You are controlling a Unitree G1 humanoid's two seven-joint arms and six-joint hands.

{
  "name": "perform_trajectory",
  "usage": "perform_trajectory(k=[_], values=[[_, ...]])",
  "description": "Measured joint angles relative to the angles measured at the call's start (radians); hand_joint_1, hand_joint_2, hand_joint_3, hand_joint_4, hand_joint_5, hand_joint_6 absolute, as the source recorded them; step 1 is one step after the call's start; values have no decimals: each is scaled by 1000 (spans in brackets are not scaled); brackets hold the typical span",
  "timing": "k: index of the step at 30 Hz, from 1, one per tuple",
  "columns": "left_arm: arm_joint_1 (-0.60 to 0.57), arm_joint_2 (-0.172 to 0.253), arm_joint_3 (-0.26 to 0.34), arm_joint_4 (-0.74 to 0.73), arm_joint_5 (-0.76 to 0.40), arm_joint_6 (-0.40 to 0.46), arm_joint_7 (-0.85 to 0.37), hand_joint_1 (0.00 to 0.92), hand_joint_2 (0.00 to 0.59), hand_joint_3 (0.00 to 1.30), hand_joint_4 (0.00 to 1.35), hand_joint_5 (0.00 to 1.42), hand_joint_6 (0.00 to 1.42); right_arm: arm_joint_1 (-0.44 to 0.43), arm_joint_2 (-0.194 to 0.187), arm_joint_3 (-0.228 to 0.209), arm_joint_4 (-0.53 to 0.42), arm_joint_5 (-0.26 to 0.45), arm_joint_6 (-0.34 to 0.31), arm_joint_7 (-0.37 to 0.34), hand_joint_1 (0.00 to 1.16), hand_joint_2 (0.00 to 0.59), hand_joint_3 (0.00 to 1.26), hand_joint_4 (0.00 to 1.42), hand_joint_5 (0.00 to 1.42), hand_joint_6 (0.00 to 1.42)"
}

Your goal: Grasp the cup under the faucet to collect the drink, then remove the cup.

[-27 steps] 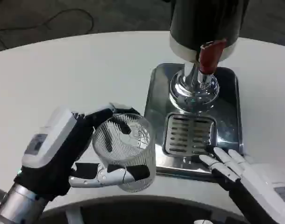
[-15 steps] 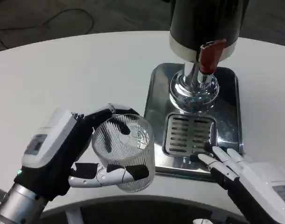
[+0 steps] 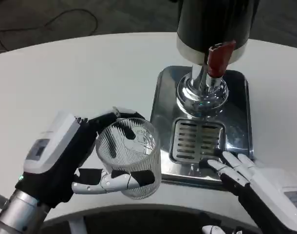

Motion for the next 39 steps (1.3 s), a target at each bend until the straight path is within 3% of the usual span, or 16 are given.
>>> perform_trajectory(k=[10,17,28,39], values=[[-52,-4,-26,49,1,-2,0,479,113,1040,1219,1424,1424,-3,-1,-22,1,2,26,0,328,381,135,11,0,0],[-148,-27,-78,142,46,-5,14,479,113,1040,1219,1424,1424,7,-1,-40,0,4,32,-1,328,381,135,11,0,0],[-366,-86,-194,407,195,9,116,479,113,1040,1219,1424,1424,100,-8,-179,-57,79,31,-21,328,381,135,11,0,0],[-535,-113,-274,601,268,31,234,479,113,1036,1219,1424,1424,172,-11,-251,-70,144,5,-46,328,381,135,11,0,0]])
